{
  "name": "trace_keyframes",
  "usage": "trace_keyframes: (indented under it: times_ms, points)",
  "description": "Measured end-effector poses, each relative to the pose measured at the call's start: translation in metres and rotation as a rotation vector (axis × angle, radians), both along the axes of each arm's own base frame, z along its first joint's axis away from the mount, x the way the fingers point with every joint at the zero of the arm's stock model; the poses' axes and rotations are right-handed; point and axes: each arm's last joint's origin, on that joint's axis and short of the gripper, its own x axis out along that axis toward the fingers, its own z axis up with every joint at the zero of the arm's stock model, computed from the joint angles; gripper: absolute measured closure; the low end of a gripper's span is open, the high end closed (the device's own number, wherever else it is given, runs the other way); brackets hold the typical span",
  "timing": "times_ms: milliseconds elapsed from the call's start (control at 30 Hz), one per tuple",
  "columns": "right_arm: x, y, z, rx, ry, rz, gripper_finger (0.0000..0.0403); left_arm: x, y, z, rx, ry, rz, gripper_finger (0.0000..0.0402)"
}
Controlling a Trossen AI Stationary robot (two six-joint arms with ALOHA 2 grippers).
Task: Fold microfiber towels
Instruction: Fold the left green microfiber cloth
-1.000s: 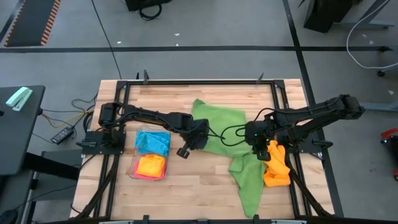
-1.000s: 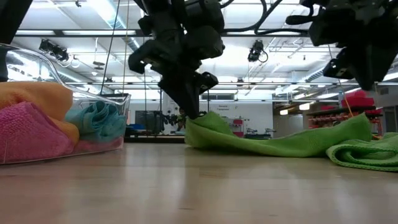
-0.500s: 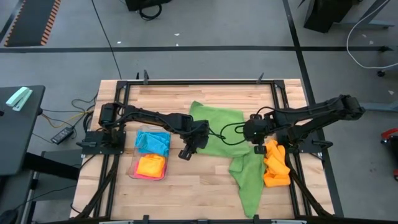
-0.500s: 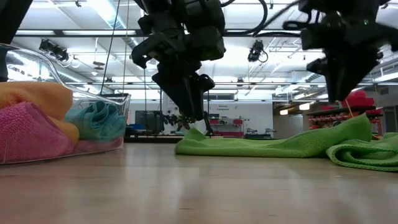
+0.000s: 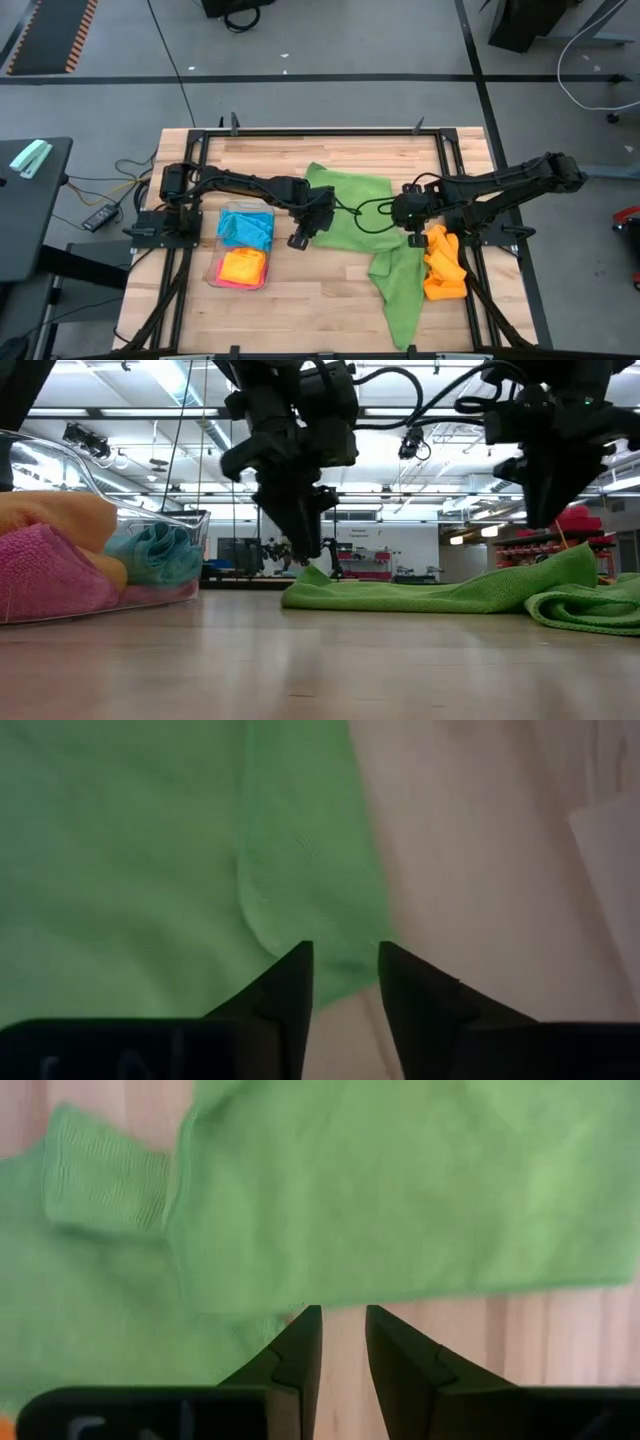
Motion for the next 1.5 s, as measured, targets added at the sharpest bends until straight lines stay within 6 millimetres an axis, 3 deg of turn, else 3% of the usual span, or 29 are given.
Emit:
trace_keyframes:
  times_ms: [267,467,667,933,1267,1500]
  points:
    - [0.016,-0.016,-0.009,-0.028,-0.263,-0.1,0.0314,0.02,0.008,0.007,-0.008,-0.231,0.011,0.0335]
    - [0.014,-0.036,-0.025,-0.016,-0.298,-0.174,0.0314,0.007,0.007,-0.03,-0.041,-0.304,0.074,0.0363]
    - [0.018,-0.056,-0.029,0.002,-0.436,-0.195,0.0314,0.0,0.007,-0.045,-0.094,-0.363,0.181,0.0378]
    - [0.021,-0.08,-0.036,-0.044,-0.485,-0.253,0.0314,-0.015,-0.005,-0.06,-0.125,-0.173,0.24,0.0375]
    - [0.048,-0.09,-0.074,-0.006,-0.348,-0.269,0.0314,-0.028,-0.048,-0.064,-0.213,-0.024,0.089,0.039]
    - [0.048,-0.105,-0.062,-0.023,-0.307,-0.372,0.0314,-0.028,-0.049,-0.065,-0.223,-0.019,0.09,0.0381]
